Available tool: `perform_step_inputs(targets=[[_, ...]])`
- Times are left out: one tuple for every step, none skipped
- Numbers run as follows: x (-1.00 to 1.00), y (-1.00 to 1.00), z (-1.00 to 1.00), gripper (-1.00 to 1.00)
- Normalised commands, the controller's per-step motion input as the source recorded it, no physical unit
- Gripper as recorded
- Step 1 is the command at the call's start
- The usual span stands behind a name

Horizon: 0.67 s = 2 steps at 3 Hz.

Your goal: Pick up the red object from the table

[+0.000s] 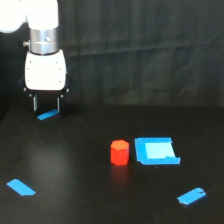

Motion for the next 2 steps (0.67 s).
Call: perform_step_inputs(targets=[[0.66,-0.26,0.11,0.87],[0.93,-0.79,0.20,0.89]])
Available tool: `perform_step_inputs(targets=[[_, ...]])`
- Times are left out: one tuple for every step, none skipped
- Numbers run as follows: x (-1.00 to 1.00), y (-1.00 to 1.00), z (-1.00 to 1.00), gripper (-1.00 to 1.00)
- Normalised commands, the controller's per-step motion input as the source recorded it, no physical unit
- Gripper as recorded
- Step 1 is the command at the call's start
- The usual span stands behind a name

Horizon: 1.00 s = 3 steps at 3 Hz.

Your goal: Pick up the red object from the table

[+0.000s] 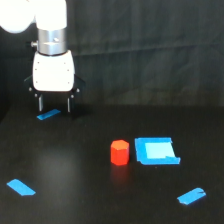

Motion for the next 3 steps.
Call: perform_step_inputs(targets=[[0.97,-0.83,0.04,0.96],[0.97,-0.77,-0.02,1.00],[1.00,-0.83,-0.24,1.00]])
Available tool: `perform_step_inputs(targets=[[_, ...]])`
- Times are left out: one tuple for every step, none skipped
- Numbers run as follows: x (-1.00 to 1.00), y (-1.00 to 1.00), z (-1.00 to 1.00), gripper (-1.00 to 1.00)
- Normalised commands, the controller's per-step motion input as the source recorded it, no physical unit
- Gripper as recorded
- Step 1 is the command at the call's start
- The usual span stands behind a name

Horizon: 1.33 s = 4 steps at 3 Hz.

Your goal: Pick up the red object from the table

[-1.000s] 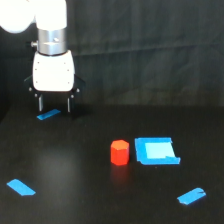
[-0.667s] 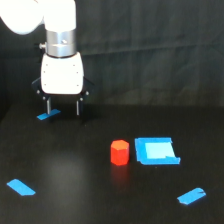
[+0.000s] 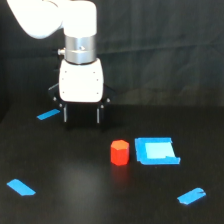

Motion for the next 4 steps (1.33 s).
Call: perform_step_inputs(targets=[[0.84,-0.81,-0.17,1.00],[0.60,-0.94,0.09,0.98],[0.43,-0.90,0.01,0.99],[0.31,-0.85,-0.19,1.00]])
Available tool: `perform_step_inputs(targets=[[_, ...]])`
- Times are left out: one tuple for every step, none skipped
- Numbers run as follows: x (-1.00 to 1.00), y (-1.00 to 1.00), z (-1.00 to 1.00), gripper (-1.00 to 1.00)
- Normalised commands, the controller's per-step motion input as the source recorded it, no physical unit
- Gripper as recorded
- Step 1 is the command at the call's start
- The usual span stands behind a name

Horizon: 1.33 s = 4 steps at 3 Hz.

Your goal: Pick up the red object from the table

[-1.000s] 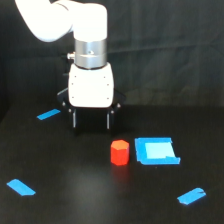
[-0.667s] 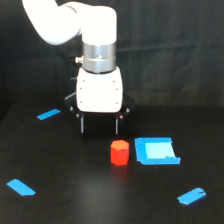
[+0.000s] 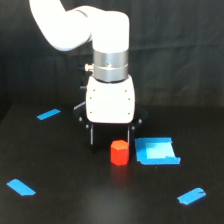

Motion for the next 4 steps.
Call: perform_step_inputs(targets=[[0.10,-0.59,-0.16,0.96],[0.02,-0.11,-0.15,-0.72],[0.07,0.10,-0.03,-1.00],[0.08,-0.08,-0.05,-0.98]])
